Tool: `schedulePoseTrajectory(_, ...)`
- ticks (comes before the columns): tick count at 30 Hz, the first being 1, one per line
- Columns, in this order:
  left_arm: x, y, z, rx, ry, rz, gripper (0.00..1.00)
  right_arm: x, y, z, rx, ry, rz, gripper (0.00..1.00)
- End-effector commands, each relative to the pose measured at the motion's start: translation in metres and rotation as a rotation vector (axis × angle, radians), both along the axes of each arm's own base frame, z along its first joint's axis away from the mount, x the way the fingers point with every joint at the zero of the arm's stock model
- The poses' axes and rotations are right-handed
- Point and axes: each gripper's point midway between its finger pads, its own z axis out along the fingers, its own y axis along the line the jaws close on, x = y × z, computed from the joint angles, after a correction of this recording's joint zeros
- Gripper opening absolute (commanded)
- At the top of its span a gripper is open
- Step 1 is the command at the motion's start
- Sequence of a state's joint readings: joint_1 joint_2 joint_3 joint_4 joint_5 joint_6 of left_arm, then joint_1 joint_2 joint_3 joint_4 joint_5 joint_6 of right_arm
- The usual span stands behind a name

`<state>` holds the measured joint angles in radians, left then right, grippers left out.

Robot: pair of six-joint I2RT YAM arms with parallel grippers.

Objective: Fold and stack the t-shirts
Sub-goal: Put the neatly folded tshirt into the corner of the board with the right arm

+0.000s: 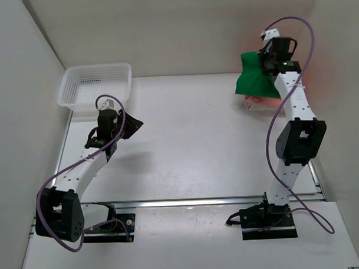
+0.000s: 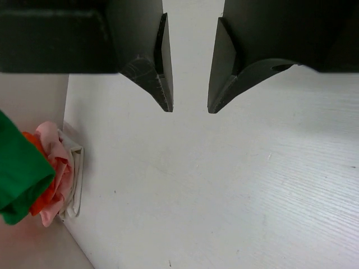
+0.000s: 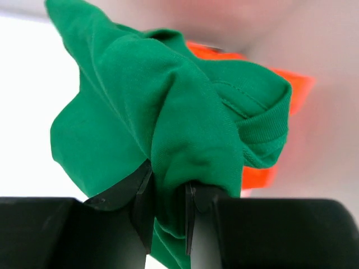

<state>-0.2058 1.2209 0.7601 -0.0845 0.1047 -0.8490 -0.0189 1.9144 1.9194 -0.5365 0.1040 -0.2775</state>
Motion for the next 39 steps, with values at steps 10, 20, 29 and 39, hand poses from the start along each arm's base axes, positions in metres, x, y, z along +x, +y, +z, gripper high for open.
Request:
schedulePoseTrajectory(10, -0.028, -0.002, -0.01, 0.102, 0.021, -0.097, 0.43, 0.094, -0.137, -0.034, -0.072, -0.13, -0.193, 0.0)
schedulePoseTrajectory(20, -0.046, -0.015, -0.023, 0.106, 0.017, -0.178, 0.49, 0.098, -0.157, 0.022, -0.24, -0.385, -0.447, 0.47)
schedulePoseTrajectory(29, -0.065, -0.037, -0.01, 0.147, 0.017, -0.425, 0.99, 0.016, -0.1, 0.136, -0.263, -0.492, -0.452, 0.99)
schedulePoseTrajectory(39, -0.121, -0.044, -0.045, 0.286, 0.318, -0.571, 0.99, -0.16, 0.087, -0.047, -0.063, 0.068, -0.206, 0.99)
